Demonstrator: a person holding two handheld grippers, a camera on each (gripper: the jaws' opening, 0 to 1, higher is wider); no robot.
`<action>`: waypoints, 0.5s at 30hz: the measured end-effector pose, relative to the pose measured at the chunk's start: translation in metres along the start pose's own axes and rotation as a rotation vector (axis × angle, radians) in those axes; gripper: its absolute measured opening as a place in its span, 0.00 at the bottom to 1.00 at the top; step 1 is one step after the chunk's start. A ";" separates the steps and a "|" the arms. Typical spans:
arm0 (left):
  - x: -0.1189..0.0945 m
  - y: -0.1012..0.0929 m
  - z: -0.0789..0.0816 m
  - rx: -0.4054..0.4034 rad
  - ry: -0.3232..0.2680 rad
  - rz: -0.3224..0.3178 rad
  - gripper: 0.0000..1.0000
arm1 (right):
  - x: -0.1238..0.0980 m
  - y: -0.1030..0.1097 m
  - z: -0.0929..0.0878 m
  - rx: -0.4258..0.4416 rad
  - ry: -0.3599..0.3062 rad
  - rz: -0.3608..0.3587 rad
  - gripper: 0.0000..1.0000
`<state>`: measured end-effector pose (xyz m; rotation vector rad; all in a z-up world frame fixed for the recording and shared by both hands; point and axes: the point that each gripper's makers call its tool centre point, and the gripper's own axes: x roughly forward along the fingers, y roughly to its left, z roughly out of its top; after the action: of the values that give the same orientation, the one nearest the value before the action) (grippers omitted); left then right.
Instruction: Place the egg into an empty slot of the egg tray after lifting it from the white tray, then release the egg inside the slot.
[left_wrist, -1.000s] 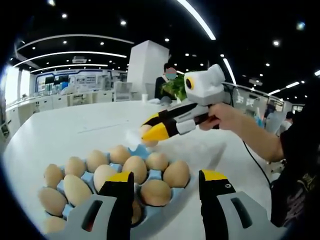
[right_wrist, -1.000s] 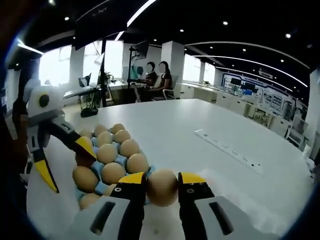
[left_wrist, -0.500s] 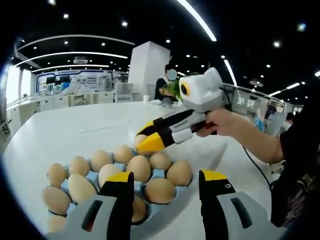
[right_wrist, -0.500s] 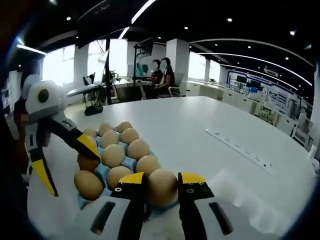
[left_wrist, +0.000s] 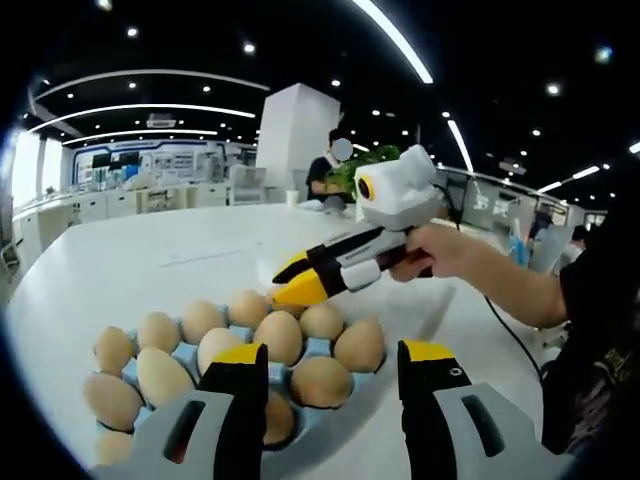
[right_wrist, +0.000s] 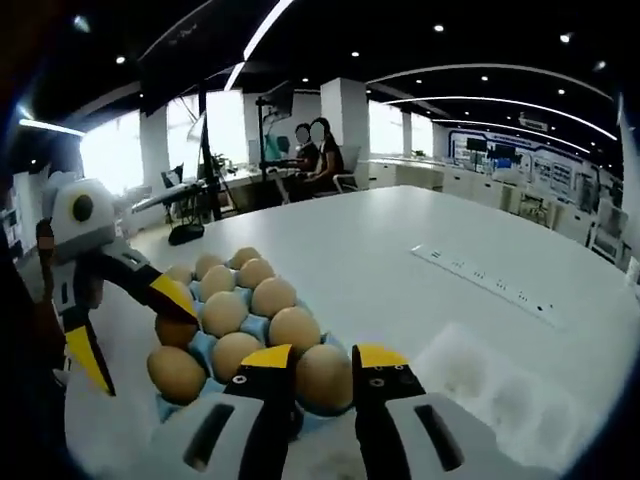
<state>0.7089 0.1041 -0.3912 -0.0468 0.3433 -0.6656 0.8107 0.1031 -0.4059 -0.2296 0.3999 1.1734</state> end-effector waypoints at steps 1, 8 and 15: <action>0.000 0.000 0.000 0.000 0.001 0.001 0.53 | -0.001 0.000 0.002 0.003 -0.002 0.002 0.23; 0.000 0.000 -0.001 0.000 0.002 0.005 0.53 | -0.010 0.002 0.006 0.001 -0.027 -0.006 0.24; 0.000 0.000 -0.001 -0.001 0.007 0.012 0.53 | -0.026 0.004 0.002 -0.026 -0.017 0.002 0.29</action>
<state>0.7085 0.1043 -0.3917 -0.0431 0.3499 -0.6536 0.7991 0.0835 -0.3933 -0.2419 0.3699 1.1824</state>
